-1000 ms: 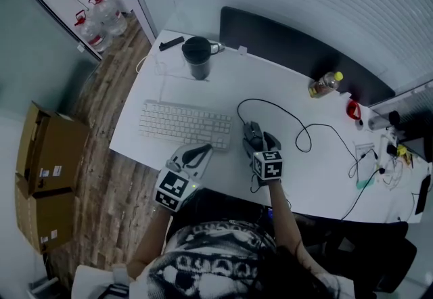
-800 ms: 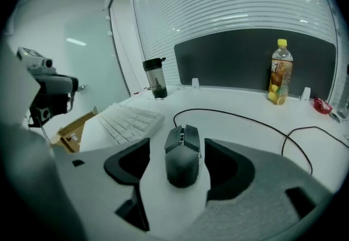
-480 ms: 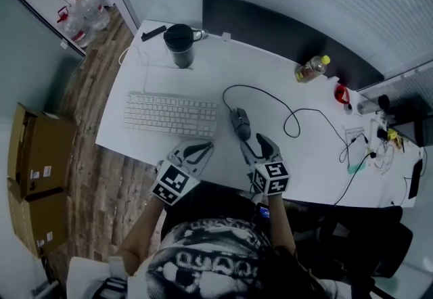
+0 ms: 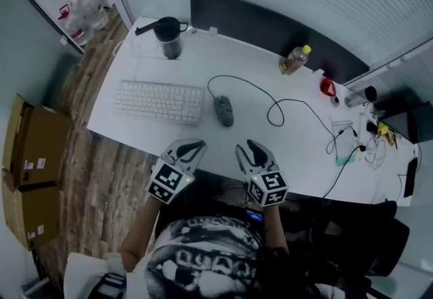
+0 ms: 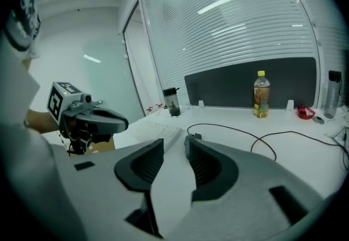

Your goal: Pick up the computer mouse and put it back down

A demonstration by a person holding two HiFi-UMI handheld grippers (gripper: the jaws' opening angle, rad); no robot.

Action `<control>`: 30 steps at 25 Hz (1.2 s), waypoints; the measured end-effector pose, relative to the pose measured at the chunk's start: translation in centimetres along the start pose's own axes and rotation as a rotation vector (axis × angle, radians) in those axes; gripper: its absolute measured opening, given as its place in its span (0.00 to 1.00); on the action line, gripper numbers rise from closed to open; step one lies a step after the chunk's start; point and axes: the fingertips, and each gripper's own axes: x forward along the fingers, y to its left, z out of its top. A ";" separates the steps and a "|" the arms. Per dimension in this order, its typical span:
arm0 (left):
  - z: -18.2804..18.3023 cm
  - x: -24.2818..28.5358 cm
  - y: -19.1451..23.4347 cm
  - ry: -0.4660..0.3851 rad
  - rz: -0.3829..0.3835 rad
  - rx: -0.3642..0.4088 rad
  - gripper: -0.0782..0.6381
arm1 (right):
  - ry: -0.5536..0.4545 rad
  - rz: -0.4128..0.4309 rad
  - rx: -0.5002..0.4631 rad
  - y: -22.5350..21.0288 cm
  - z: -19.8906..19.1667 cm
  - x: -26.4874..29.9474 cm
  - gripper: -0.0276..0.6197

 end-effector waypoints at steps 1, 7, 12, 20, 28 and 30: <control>0.0 0.0 -1.0 -0.001 -0.001 0.000 0.12 | -0.003 0.001 -0.009 -0.1 -0.2 -0.9 0.26; 0.4 -1.0 -6.8 -0.016 0.009 0.003 0.12 | -0.031 0.032 -0.039 0.6 -1.2 -5.4 0.16; 0.0 -3.1 -9.7 -0.028 0.071 -0.014 0.12 | -0.068 0.084 -0.044 2.2 -2.2 -7.9 0.05; -1.7 -7.4 -13.7 -0.041 0.126 -0.002 0.12 | -0.130 0.137 -0.050 5.6 -3.9 -12.4 0.03; -3.2 -9.0 -18.8 -0.050 0.099 0.009 0.12 | -0.153 0.130 -0.089 7.3 -5.5 -17.0 0.03; -3.3 -9.0 -20.0 -0.060 0.088 0.011 0.12 | -0.150 0.125 -0.100 7.4 -6.0 -17.9 0.03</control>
